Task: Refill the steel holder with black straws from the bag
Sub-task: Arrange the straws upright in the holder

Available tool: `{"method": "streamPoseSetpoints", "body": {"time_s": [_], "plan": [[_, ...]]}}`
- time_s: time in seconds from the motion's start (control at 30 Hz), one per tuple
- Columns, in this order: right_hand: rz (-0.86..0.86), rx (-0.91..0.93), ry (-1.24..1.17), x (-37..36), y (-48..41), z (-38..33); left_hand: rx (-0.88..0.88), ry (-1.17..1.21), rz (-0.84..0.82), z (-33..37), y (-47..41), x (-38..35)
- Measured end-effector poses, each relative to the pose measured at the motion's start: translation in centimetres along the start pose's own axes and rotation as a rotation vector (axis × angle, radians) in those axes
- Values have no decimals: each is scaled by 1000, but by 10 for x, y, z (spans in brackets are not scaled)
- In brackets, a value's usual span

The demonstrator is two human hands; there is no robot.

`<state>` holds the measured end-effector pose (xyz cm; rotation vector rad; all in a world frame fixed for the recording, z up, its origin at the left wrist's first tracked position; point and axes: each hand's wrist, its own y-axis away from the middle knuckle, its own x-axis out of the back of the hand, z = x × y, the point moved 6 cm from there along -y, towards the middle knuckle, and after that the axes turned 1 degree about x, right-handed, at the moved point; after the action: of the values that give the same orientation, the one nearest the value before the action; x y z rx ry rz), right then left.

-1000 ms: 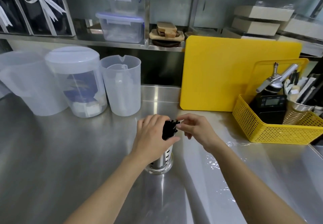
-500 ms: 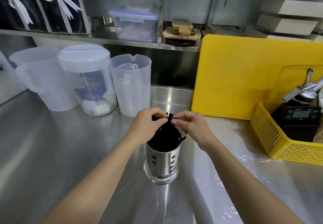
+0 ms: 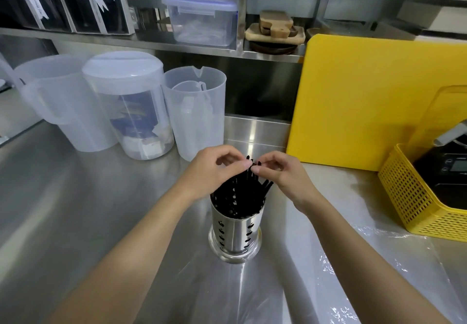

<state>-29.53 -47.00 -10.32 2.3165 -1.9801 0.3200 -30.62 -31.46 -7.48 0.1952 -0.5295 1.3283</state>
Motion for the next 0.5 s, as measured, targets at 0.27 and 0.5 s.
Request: {"method": "streamPoseSetpoints", "body": {"time_s": [0.27, 0.5], "plan": [[154, 3, -84, 26, 6, 3, 40, 65, 157, -12, -5, 24], [110, 57, -32, 27, 8, -5, 61, 107, 169, -21, -8, 28]]}}
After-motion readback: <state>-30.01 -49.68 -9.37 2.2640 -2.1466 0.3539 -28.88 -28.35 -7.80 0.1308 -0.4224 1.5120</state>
